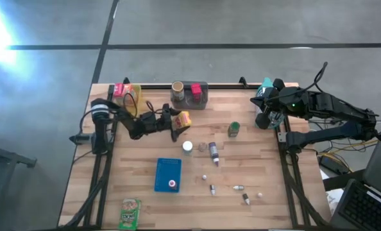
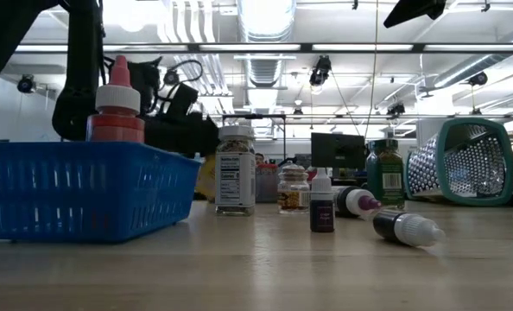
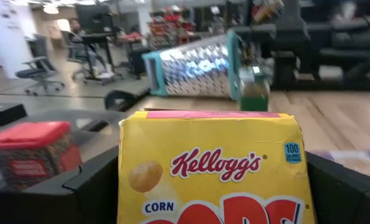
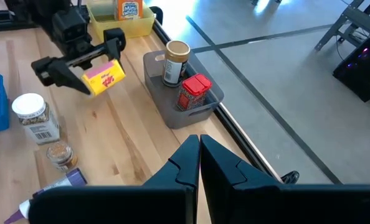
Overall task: Pick & Place Kitchen Items
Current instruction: Put the yellow cereal box into the yellow bin
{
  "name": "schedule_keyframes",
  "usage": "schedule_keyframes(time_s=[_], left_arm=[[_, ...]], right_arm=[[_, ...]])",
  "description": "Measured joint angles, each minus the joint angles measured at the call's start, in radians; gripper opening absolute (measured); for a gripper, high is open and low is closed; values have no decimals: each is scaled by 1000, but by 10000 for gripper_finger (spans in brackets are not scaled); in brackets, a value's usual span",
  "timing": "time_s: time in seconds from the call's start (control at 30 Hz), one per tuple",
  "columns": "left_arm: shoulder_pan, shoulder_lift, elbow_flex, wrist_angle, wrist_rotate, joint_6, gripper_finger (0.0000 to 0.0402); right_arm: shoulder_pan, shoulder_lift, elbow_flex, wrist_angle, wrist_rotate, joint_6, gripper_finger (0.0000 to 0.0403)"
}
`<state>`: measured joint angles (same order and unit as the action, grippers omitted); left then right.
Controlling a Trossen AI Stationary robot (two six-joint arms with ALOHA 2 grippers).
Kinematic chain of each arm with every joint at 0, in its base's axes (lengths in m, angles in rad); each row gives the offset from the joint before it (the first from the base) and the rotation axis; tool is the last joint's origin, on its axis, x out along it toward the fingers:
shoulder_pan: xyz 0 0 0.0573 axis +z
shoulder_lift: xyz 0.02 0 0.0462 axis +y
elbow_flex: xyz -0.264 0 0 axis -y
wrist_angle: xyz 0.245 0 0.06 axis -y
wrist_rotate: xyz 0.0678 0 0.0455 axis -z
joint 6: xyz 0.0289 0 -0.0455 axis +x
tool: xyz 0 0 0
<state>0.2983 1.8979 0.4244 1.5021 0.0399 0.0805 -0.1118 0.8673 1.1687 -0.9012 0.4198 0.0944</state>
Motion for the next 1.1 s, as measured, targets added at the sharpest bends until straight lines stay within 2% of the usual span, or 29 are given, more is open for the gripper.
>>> schedule_keyframes(time_s=[0.2,0.37,1.1], left_arm=[[6,19,0,0,25,-9,375],[10,20,4,45,31,-16,397],[15,28,3,48,56,-27,399]], right_arm=[[0,0,0,0,0,2,8],[0,0,0,0,0,1,8],[0,0,0,0,0,2,8]])
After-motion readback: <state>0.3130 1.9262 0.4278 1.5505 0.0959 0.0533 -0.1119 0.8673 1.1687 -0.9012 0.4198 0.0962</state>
